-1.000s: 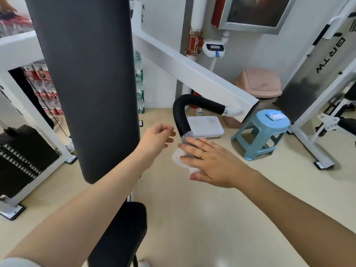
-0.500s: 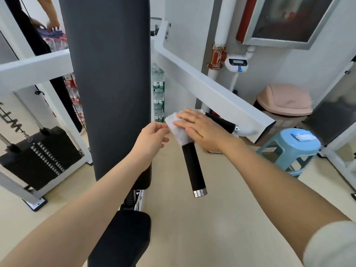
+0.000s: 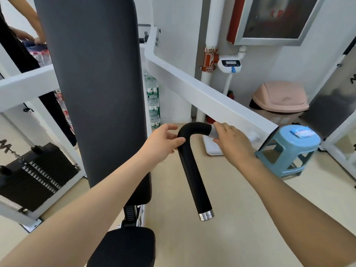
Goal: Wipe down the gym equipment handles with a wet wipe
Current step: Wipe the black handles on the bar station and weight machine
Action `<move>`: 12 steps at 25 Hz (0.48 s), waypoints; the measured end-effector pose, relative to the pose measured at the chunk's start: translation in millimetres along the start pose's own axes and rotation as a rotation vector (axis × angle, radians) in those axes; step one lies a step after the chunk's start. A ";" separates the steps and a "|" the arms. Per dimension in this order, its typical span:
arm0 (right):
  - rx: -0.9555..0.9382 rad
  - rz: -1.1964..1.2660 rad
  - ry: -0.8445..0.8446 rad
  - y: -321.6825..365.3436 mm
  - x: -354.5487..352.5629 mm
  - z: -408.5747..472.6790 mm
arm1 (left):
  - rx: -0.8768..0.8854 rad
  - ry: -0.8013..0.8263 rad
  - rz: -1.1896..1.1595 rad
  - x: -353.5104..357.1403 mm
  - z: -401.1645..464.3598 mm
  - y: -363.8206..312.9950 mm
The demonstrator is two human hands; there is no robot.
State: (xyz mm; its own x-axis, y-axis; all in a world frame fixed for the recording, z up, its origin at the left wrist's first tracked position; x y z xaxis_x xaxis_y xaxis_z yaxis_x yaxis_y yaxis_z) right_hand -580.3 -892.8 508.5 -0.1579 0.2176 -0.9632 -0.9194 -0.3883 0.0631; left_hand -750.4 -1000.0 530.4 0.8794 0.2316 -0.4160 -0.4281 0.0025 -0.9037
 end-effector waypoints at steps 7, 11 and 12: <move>-0.221 0.254 0.036 49.7 -1.7 6.2 | -0.006 0.006 -0.052 -3.4 6.9 4.8; 0.081 0.159 0.131 -7.5 3.1 3.6 | 0.011 0.005 -0.073 -2.9 2.8 4.0; 0.070 0.258 0.173 1.7 -0.5 5.1 | 0.013 0.005 -0.070 -4.2 3.4 3.8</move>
State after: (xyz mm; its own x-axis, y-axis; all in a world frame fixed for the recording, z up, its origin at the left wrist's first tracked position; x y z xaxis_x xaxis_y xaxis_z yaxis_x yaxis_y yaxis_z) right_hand -583.6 -889.0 510.4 -0.3310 -0.0374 -0.9429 -0.8806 -0.3469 0.3229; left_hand -756.4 -997.7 529.1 0.9084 0.2255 -0.3522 -0.3681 0.0314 -0.9293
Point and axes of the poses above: each hand's wrist, its own z-axis towards the middle knuckle, its own x-axis out of the palm, y = z × x, the point moved 3 cm from there along z, towards the middle knuckle, and after that the axes turned 14 degrees about x, right-handed, at the moved point
